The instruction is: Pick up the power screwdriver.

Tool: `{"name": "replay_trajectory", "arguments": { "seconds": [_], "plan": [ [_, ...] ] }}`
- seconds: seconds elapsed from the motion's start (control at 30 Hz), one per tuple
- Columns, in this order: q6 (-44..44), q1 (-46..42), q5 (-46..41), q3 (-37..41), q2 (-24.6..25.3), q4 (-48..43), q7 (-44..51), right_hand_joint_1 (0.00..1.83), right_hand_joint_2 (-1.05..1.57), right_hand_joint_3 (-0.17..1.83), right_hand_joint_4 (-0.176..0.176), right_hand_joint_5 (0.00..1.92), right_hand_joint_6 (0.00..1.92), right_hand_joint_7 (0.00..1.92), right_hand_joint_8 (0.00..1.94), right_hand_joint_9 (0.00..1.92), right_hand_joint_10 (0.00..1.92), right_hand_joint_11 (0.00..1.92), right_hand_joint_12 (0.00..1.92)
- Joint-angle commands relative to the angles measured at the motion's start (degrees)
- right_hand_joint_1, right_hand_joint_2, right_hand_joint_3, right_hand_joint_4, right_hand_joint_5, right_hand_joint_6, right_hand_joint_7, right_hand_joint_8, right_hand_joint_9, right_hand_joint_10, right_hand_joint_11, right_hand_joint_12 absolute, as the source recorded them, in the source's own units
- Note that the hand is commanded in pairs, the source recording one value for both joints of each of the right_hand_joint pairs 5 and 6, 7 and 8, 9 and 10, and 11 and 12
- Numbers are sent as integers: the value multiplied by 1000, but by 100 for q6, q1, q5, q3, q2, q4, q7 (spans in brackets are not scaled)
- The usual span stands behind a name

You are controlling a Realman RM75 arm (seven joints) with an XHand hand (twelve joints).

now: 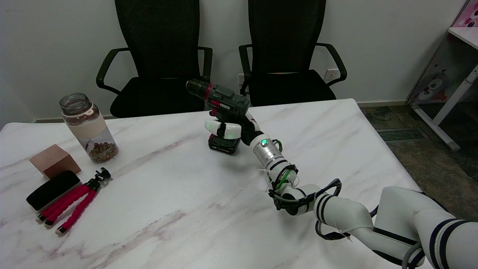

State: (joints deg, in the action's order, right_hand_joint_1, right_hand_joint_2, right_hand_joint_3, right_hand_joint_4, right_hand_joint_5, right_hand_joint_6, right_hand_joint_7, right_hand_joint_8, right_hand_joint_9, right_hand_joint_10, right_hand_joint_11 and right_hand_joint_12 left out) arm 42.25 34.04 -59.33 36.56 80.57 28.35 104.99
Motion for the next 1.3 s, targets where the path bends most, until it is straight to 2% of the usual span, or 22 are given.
{"name": "replay_trajectory", "arguments": {
  "seconds": [0.03, 0.2, 0.23, 0.3, 0.4, 0.47, 0.6, 0.73, 0.83, 0.87, 0.9, 0.93, 0.97, 1.13, 1.3],
  "plan": [
    [-59, 6, 0, 0, 3, -5, -31, 1058, 230, 1214, 133, 587, 587, 587, 587, 1126, 1126, 725, 725],
    [-68, 6, 0, 0, 3, 3, -31, 1063, 311, 1231, 139, 662, 662, 662, 662, 1200, 1200, 872, 872],
    [-68, 6, 0, 0, 3, 4, -31, 1015, 343, 1212, 161, 700, 700, 700, 700, 1219, 1219, 896, 896],
    [-68, 6, 0, 0, 3, 13, -31, 1034, 395, 1166, 175, 781, 781, 781, 781, 1246, 1246, 915, 915],
    [-68, 6, 1, 0, 3, 13, -31, 1086, 448, 1123, 155, 903, 903, 903, 903, 1282, 1282, 958, 958],
    [-68, 6, 9, 0, 11, 22, -31, 1076, 466, 1126, 174, 943, 943, 943, 943, 1300, 1300, 991, 991],
    [-138, 24, 27, 0, 12, 48, -31, 1070, 507, 1148, 175, 1004, 1004, 1004, 1004, 1339, 1339, 1055, 1055],
    [-138, 41, 36, 0, 12, 57, -31, 1065, 552, 1158, 135, 1032, 1032, 1032, 1032, 1375, 1375, 1091, 1091],
    [-138, 50, 36, 0, 12, 66, -31, 1061, 574, 1156, 127, 1038, 1038, 1038, 1038, 1410, 1410, 1120, 1120],
    [-138, 50, 36, 0, 12, 66, -31, 1059, 588, 1157, 106, 1051, 1051, 1051, 1051, 1433, 1433, 1141, 1141],
    [-138, 58, 36, 0, 11, 75, -31, 1060, 597, 1157, 52, 1062, 1062, 1062, 1062, 1448, 1448, 1149, 1149],
    [-138, 67, 36, 0, 4, 99, -31, 1058, 605, 1162, 15, 1079, 1079, 1079, 1079, 1464, 1464, 1160, 1160],
    [-138, 67, 36, 0, 3, 116, -31, 1057, 611, 1170, 4, 1096, 1096, 1096, 1096, 1477, 1477, 1174, 1174],
    [-138, 102, 44, 0, -15, 154, -32, 1054, 650, 1189, -17, 1152, 1152, 1152, 1152, 1613, 1613, 1255, 1255],
    [-156, 146, 71, -87, -32, 179, -40, 1030, 616, 1265, -19, 1234, 1234, 1234, 1234, 1706, 1706, 1274, 1274]
  ]
}}
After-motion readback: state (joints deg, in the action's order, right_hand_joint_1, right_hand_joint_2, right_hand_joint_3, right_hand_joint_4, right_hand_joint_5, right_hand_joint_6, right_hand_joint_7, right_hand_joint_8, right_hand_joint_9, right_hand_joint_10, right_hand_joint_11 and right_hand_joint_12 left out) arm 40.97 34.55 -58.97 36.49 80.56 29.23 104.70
